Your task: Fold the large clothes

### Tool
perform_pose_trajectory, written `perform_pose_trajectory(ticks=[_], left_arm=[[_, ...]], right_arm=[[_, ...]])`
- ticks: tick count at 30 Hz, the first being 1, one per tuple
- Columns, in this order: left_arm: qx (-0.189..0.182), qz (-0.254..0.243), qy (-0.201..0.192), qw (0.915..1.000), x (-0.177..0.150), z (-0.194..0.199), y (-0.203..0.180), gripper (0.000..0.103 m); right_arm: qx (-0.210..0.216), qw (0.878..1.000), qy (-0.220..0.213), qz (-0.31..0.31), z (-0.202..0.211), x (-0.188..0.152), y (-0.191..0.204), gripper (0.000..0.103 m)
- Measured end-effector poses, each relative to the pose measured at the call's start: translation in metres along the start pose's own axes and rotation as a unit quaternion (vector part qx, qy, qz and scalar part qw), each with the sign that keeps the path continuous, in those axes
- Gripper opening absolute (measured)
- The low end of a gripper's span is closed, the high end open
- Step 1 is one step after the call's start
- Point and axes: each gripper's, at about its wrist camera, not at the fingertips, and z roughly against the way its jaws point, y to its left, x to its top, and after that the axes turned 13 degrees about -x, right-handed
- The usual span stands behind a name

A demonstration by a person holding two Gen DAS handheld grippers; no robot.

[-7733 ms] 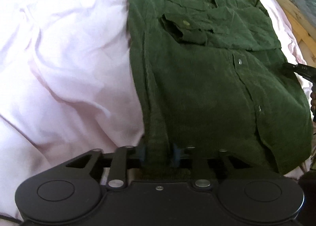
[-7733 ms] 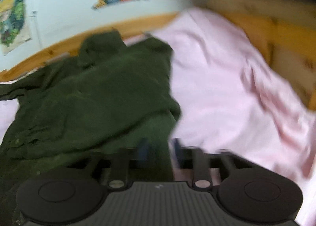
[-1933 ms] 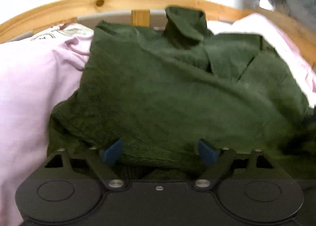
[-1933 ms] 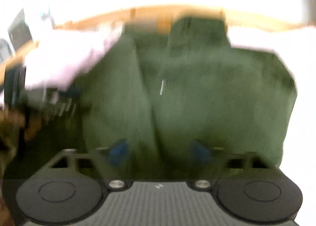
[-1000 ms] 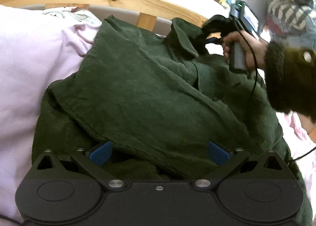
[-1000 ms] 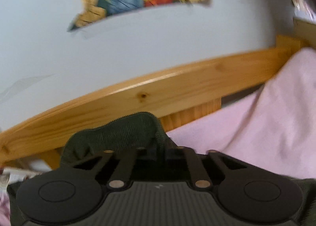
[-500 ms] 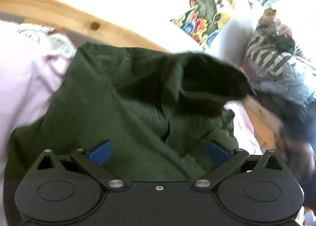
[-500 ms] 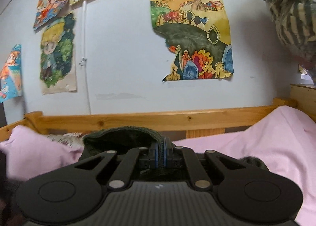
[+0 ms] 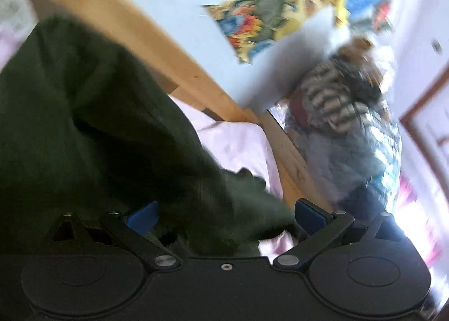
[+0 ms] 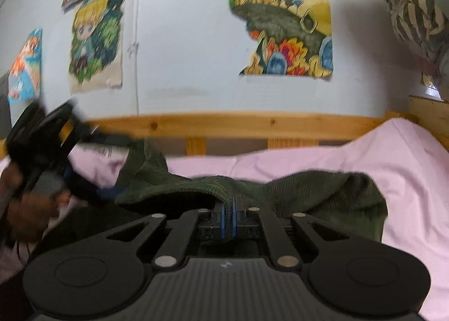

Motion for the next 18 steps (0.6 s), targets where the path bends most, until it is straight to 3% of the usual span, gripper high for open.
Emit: perform_pose_trajectory(ticks=[2, 6, 7, 8, 10, 14, 18], left_arm=[[0.012, 0.026, -0.008, 0.9996, 0.001, 0.0, 0.009, 0.102], [0.061, 0.096, 0.058, 0.9918, -0.001, -0.019, 0.026, 0.096], [0.072, 0.107, 0.071, 0.9891, -0.004, -0.023, 0.027, 0.082], [0.081, 0.109, 0.08, 0.9876, -0.006, -0.026, 0.026, 0.059], [0.112, 0.098, 0.094, 0.9843, -0.008, -0.03, 0.02, 0.023], [0.11, 0.058, 0.08, 0.9891, -0.012, -0.015, -0.016, 0.013], [0.101, 0.048, 0.077, 0.9907, -0.038, 0.005, -0.032, 0.013]], right_arm=[[-0.002, 1.0, -0.001, 0.014, 0.009, -0.007, 0.005, 0.005], [0.0, 1.0, -0.006, 0.028, 0.022, -0.011, 0.011, 0.005], [0.001, 1.0, -0.009, 0.028, 0.025, -0.01, 0.012, 0.005], [0.001, 1.0, -0.011, 0.028, 0.029, -0.01, 0.012, 0.005], [0.0, 1.0, -0.017, 0.026, 0.037, -0.007, 0.012, 0.005], [0.0, 0.999, -0.024, 0.038, 0.059, -0.011, 0.011, 0.005], [0.008, 0.998, 0.027, 0.05, 0.073, -0.047, 0.022, 0.005]])
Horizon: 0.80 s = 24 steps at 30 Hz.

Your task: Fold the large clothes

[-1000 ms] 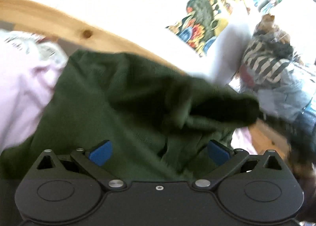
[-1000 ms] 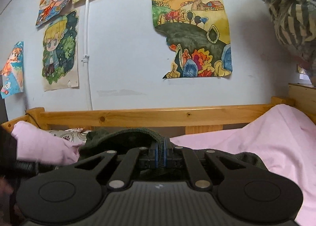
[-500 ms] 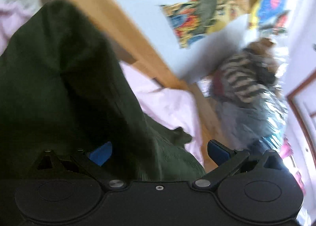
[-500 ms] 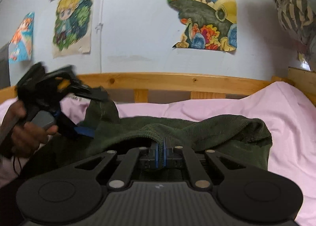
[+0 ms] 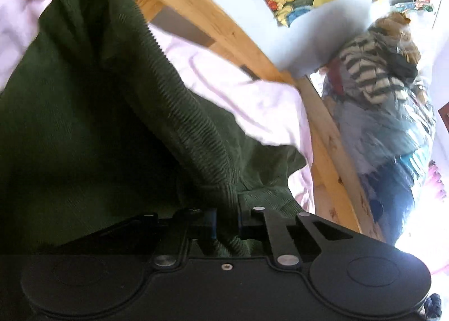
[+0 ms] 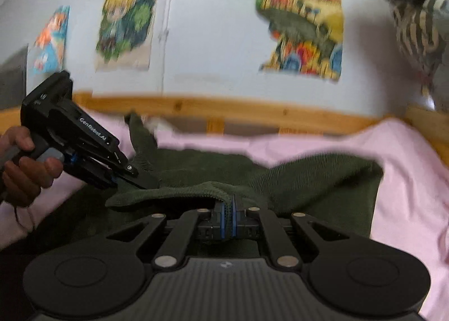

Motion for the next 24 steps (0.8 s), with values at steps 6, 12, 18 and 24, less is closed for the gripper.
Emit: perform_pose_trajectory(ticks=[6, 12, 18, 24], left_arm=[[0.083, 0.001, 0.048, 0.9954, -0.056, -0.005, 0.033, 0.024], [0.084, -0.039, 0.038, 0.995, -0.08, 0.014, 0.002, 0.068], [0.189, -0.075, -0.018, 0.9789, -0.07, 0.051, -0.016, 0.09], [0.283, -0.056, -0.12, 0.9499, -0.02, 0.093, 0.004, 0.095]], right_arm=[[0.0, 0.998, 0.067, -0.011, 0.013, -0.032, 0.018, 0.026], [0.02, 0.993, 0.079, -0.089, 0.034, -0.023, -0.015, 0.07], [0.025, 0.981, 0.08, -0.172, 0.018, 0.017, -0.072, 0.096], [-0.032, 0.946, 0.098, -0.307, -0.055, 0.055, -0.142, 0.097]])
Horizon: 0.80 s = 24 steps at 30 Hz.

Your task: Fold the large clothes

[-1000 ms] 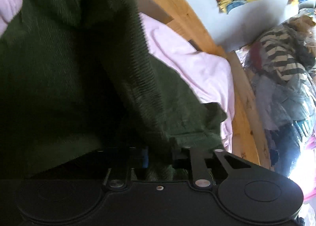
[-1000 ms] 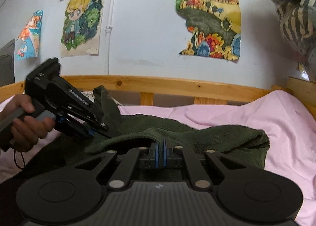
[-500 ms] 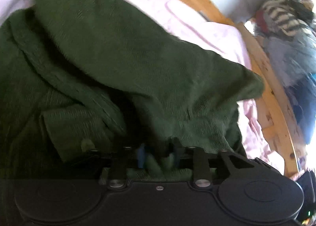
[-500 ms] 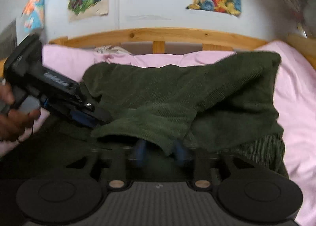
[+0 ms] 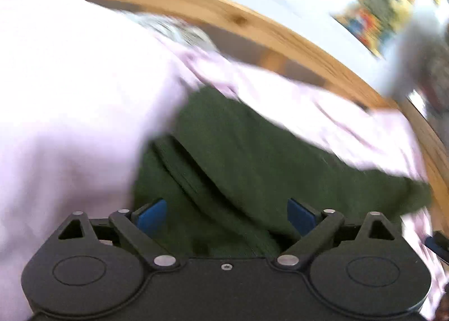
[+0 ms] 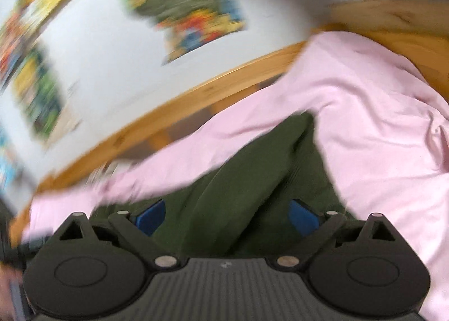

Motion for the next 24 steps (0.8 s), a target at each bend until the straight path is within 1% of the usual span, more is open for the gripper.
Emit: perform_pose_trajectory(ticks=[2, 3, 4, 5, 6, 7, 8, 9, 10, 11, 12, 13, 14, 15, 16, 17, 19, 20, 22, 23, 24], left_arm=[[0.026, 0.011, -0.014, 0.9995, 0.021, -0.011, 0.017, 0.096], [0.039, 0.018, -0.017, 0.9989, 0.029, -0.02, 0.025, 0.096], [0.049, 0.027, -0.02, 0.9982, 0.036, -0.027, 0.032, 0.096], [0.053, 0.036, -0.024, 0.9976, 0.045, -0.035, 0.04, 0.094], [0.051, 0.044, -0.027, 0.9974, 0.05, -0.043, 0.047, 0.093], [0.044, 0.054, -0.029, 0.9972, 0.055, -0.048, 0.054, 0.088], [0.035, 0.066, -0.029, 0.9968, 0.058, -0.056, 0.057, 0.077], [0.021, 0.074, -0.024, 0.9967, 0.061, -0.062, 0.059, 0.067], [0.003, 0.073, -0.019, 0.9971, 0.061, -0.067, 0.057, 0.028], [-0.016, 0.064, -0.008, 0.9978, 0.062, -0.071, 0.054, 0.018], [-0.014, 0.047, -0.01, 0.9988, 0.061, -0.069, 0.047, 0.017], [-0.012, 0.024, -0.022, 0.9994, 0.059, -0.066, 0.038, 0.013], [-0.02, -0.002, -0.035, 0.9992, 0.056, -0.059, 0.031, 0.012], [-0.025, -0.015, -0.048, 0.9984, 0.053, -0.05, 0.027, 0.011], [-0.023, -0.023, -0.058, 0.9978, 0.05, -0.046, 0.022, 0.011], [-0.014, -0.03, -0.063, 0.9975, 0.047, -0.043, 0.021, 0.011], [0.02, -0.049, -0.058, 0.9969, 0.044, -0.051, 0.022, 0.011], [0.031, -0.055, -0.045, 0.997, 0.042, -0.058, 0.027, 0.011], [0.027, -0.046, -0.024, 0.9983, 0.033, -0.066, 0.038, 0.011], [0.036, -0.061, -0.021, 0.9973, 0.028, -0.071, 0.035, 0.011], [0.049, -0.086, -0.019, 0.9949, 0.024, -0.074, 0.029, 0.012]], right_arm=[[-0.019, 0.999, 0.003, -0.034, -0.021, 0.019, -0.007, 0.092], [-0.023, 0.998, 0.012, -0.054, -0.033, 0.028, -0.01, 0.086], [-0.028, 0.997, 0.024, -0.069, -0.041, 0.031, -0.014, 0.076], [-0.033, 0.995, 0.038, -0.086, -0.05, 0.035, -0.018, 0.069], [-0.038, 0.994, 0.048, -0.095, -0.057, 0.036, -0.02, 0.048], [-0.048, 0.993, 0.054, -0.09, -0.063, 0.037, -0.021, 0.03], [-0.049, 0.994, 0.052, -0.079, -0.066, 0.037, -0.022, 0.028], [-0.044, 0.996, 0.04, -0.063, -0.067, 0.039, -0.02, 0.023], [-0.035, 0.998, 0.018, -0.041, -0.063, 0.039, -0.018, 0.02], [-0.023, 1.0, -0.006, -0.02, -0.057, 0.039, -0.016, 0.019], [-0.007, 0.999, -0.032, 0.001, -0.051, 0.038, -0.015, 0.018], [0.006, 0.998, -0.063, 0.025, -0.046, 0.035, -0.015, 0.017], [0.009, 0.994, -0.093, 0.049, -0.042, 0.028, -0.014, 0.017], [-0.002, 0.991, -0.114, 0.072, -0.045, 0.021, -0.016, 0.016], [-0.027, 0.989, -0.118, 0.085, -0.054, 0.012, -0.022, 0.016], [-0.052, 0.99, -0.102, 0.081, -0.068, 0.004, -0.033, 0.016], [-0.073, 0.994, -0.059, 0.058, -0.091, -0.013, -0.054, 0.016], [-0.08, 0.993, -0.059, 0.071, -0.094, -0.021, -0.055, 0.016], [-0.092, 0.988, -0.066, 0.105, -0.09, -0.025, -0.045, 0.018], [-0.094, 0.988, -0.062, 0.109, -0.086, -0.022, -0.043, 0.02], [-0.096, 0.988, -0.054, 0.112, -0.08, -0.017, -0.041, 0.025]])
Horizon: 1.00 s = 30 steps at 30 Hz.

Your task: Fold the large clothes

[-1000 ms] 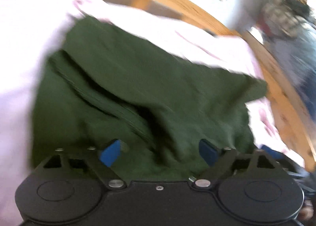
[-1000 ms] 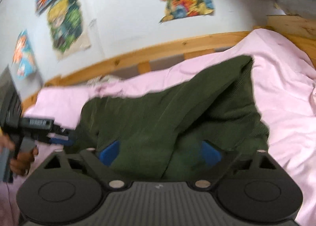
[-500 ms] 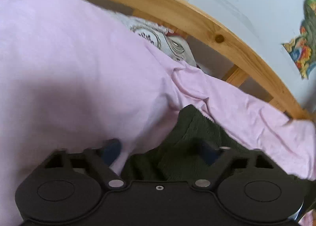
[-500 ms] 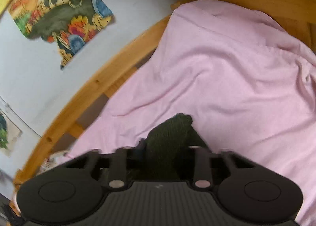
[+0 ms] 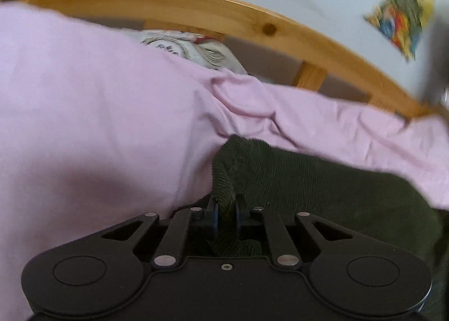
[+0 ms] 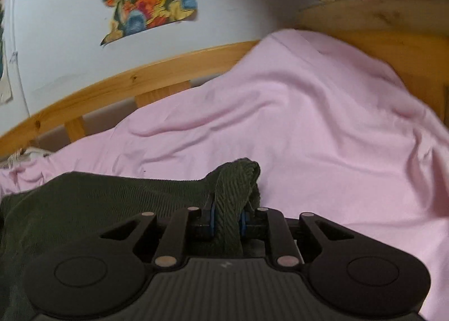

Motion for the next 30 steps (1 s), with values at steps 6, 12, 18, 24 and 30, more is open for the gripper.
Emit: perform_pose_trajectory(ticks=[6, 12, 18, 24, 30], left_arm=[[0.062, -0.04, -0.04, 0.9964, 0.011, 0.021, -0.023, 0.047], [0.018, -0.076, -0.082, 0.9936, 0.024, 0.024, -0.06, 0.076], [-0.012, -0.109, -0.034, 0.9934, 0.002, -0.03, -0.094, 0.08], [0.021, -0.166, -0.009, 0.9859, -0.023, -0.068, -0.091, 0.083], [0.018, -0.127, -0.015, 0.9916, -0.015, -0.044, -0.097, 0.086]], right_arm=[[-0.062, 0.99, -0.083, 0.096, 0.061, 0.027, 0.019, 0.077], [-0.001, 0.979, -0.106, 0.173, 0.031, 0.015, 0.087, 0.077], [-0.066, 0.952, -0.121, 0.275, -0.01, -0.029, 0.136, 0.088], [-0.037, 0.972, -0.084, 0.215, -0.03, -0.026, 0.108, 0.092], [0.029, 0.973, -0.114, 0.197, 0.001, 0.013, 0.144, 0.09]])
